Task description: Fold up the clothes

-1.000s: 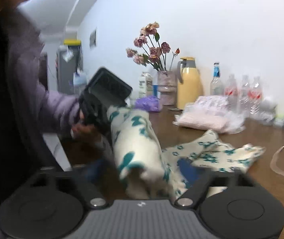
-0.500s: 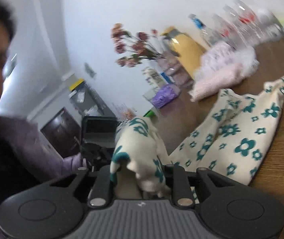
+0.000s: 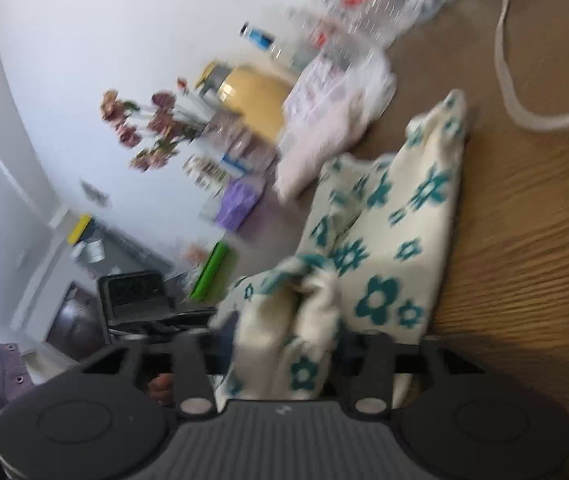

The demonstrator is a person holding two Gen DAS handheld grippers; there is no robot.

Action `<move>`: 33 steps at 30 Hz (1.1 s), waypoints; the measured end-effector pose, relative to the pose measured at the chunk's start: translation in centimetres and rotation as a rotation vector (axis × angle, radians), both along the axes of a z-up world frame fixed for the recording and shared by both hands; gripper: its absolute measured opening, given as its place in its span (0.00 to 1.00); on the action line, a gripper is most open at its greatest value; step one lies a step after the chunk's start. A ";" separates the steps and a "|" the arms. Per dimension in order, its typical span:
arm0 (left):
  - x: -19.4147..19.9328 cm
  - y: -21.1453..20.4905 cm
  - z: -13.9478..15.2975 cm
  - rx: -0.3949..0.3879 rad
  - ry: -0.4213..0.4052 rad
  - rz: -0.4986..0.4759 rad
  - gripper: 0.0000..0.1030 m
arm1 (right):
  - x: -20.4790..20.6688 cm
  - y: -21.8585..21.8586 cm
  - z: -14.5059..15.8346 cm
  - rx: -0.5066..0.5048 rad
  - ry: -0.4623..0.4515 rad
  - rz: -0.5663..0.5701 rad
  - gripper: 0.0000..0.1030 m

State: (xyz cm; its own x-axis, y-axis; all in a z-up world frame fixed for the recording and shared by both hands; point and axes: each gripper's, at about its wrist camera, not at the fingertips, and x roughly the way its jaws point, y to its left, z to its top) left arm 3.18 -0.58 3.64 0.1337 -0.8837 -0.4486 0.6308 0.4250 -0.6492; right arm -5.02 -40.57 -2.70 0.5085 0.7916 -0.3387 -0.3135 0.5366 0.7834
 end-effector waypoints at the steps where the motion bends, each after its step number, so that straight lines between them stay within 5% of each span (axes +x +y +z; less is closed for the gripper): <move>1: 0.1 -0.1 0.2 -0.011 -0.013 0.010 0.54 | -0.5 -0.2 0.3 -0.027 -0.007 -0.036 0.60; 2: 0.2 -0.2 0.4 -0.022 -0.025 0.020 0.53 | -1.1 -0.5 0.5 -0.054 -0.014 -0.072 0.56; 3: 0.5 -0.6 0.4 -0.015 -0.024 0.035 0.39 | -1.3 -0.4 0.4 -0.061 -0.009 -0.095 0.48; 4: 0.7 -1.1 0.4 -0.008 -0.024 0.050 0.27 | -1.5 -0.3 0.1 -0.054 -0.002 -0.110 0.17; 9: 1.8 -3.1 -0.1 0.031 -0.036 0.116 0.26 | -1.6 0.0 -0.8 -0.091 0.023 -0.190 0.20; 12: 1.3 -2.0 0.5 0.033 -0.038 0.155 0.52 | -3.1 -0.1 1.7 -0.212 -0.076 -0.214 0.46; 15: -0.5 -0.1 2.2 0.062 -0.120 0.150 0.71 | -5.1 -0.3 3.7 -0.303 -0.162 -0.180 0.49; 16: -1.3 0.1 2.6 0.069 -0.134 0.106 0.76 | -5.0 -0.2 3.4 -0.281 -0.144 -0.167 0.46; 18: -2.3 -0.7 2.6 0.098 -0.154 0.098 0.75 | -4.8 -0.1 2.7 -0.227 -0.105 -0.149 0.22; 19: -2.6 -1.4 2.3 0.121 -0.160 0.102 0.64 | -4.3 0.3 2.1 -0.224 -0.096 -0.158 0.06; 20: -2.9 -2.1 2.0 0.146 -0.166 0.105 0.49 | -3.8 0.7 1.5 -0.231 -0.075 -0.178 0.07; 21: -2.7 -3.1 1.3 0.186 -0.160 0.098 0.36 | -3.5 0.7 1.2 -0.235 -0.059 -0.193 0.09; 23: -2.5 -3.1 0.8 0.191 -0.158 0.079 0.41 | -3.7 0.6 1.6 -0.261 -0.071 -0.197 0.19; 24: -2.9 -2.2 1.3 0.171 -0.192 0.071 0.54 | -4.7 0.4 2.4 -0.295 -0.115 -0.174 0.22; 25: -3.7 -1.1 1.9 0.166 -0.249 0.034 0.76 | -6.0 0.2 3.0 -0.320 -0.174 -0.122 0.38; 26: -4.6 -0.1 2.5 0.162 -0.307 -0.003 0.83 | -7.5 -0.1 3.6 -0.344 -0.236 -0.063 0.68; 28: -6.9 0.6 3.2 0.215 -0.486 -0.067 0.87 | -9.8 0.5 3.8 -0.379 -0.361 0.040 0.96; 30: -8.0 -0.9 2.8 0.283 -0.567 -0.137 0.86 | -10.2 2.3 3.4 -0.480 -0.429 0.087 0.89; 31: -8.4 -1.6 2.6 0.318 -0.606 -0.173 0.82 | -9.8 3.3 3.1 -0.530 -0.434 0.106 0.73; 32: -8.6 -2.5 2.1 0.348 -0.638 -0.203 0.77 | -9.1 4.1 2.6 -0.572 -0.422 0.130 0.46; 33: -8.6 -3.2 1.5 0.370 -0.658 -0.225 0.61 | -8.5 4.9 2.1 -0.612 -0.408 0.155 0.33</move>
